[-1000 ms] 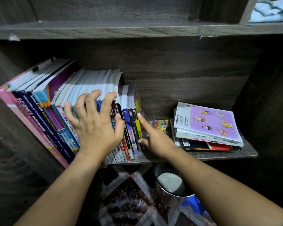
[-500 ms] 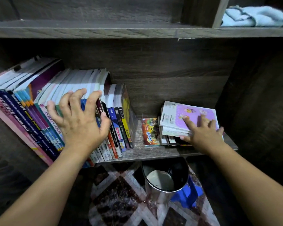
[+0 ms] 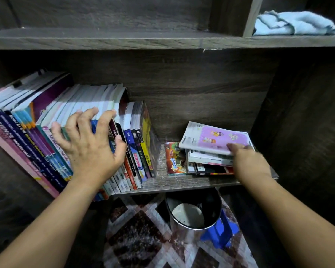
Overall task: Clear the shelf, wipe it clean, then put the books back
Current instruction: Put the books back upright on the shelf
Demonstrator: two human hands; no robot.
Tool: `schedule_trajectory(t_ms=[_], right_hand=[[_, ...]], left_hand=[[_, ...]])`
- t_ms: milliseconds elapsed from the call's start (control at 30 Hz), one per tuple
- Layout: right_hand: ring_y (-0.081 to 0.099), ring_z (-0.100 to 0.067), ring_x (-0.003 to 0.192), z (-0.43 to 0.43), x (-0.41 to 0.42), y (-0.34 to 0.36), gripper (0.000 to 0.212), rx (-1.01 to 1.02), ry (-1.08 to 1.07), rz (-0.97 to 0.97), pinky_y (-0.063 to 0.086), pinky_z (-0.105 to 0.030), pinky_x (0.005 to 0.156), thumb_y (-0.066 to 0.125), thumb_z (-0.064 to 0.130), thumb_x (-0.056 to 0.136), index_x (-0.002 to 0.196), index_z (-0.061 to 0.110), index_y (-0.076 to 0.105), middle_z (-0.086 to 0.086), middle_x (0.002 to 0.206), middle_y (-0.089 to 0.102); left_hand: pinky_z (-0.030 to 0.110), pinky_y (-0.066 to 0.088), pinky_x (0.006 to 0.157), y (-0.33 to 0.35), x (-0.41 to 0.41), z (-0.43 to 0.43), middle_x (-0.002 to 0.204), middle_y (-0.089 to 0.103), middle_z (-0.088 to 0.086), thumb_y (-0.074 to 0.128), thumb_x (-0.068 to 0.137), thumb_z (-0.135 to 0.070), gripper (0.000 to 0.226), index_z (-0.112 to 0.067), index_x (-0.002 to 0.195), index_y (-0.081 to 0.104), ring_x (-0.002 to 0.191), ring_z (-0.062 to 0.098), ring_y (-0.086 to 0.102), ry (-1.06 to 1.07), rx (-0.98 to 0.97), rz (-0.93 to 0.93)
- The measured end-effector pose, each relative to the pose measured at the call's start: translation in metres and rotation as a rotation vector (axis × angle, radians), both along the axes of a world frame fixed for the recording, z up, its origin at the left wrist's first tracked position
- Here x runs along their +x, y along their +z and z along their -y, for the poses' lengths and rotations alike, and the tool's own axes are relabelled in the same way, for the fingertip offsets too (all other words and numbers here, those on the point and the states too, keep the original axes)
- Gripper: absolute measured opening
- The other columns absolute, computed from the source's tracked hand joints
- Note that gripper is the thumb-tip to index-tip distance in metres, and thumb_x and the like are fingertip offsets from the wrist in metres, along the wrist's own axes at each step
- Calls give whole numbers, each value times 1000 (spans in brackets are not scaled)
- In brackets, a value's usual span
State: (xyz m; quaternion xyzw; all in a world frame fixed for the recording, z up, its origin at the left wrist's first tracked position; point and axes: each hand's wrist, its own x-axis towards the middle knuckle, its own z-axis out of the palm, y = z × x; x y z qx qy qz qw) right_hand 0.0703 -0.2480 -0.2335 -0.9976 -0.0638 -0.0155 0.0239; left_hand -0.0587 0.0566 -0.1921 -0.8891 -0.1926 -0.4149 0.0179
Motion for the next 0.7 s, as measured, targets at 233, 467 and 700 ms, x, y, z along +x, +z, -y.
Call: schedule_trajectory(t_ms=[233, 467, 700], right_hand=[[39, -34, 129, -56, -23, 26, 39, 427, 282, 391, 39, -42, 100, 44, 10, 96, 133, 12, 56, -14, 140, 45], [36, -16, 132, -121, -17, 11, 34, 555, 564, 182, 38, -41, 104, 43, 34, 102, 135, 26, 46, 3, 142, 41], [60, -33, 108, -156, -31, -7, 97, 716, 858, 163, 52, -39, 76, 56, 9, 82, 149, 45, -4, -5, 160, -22]], left_hand=[[61, 2, 110, -2, 1, 0, 131, 44, 13, 46, 75, -36, 53, -21, 125, 51, 129, 34, 30, 7, -7, 11], [54, -2, 112, -2, -1, -1, 133, 43, 11, 45, 75, -39, 54, -23, 126, 50, 130, 32, 29, 6, -10, -3], [54, -2, 112, -1, -1, -1, 134, 43, 10, 43, 76, -41, 55, -24, 128, 49, 131, 32, 29, -2, -7, -15]])
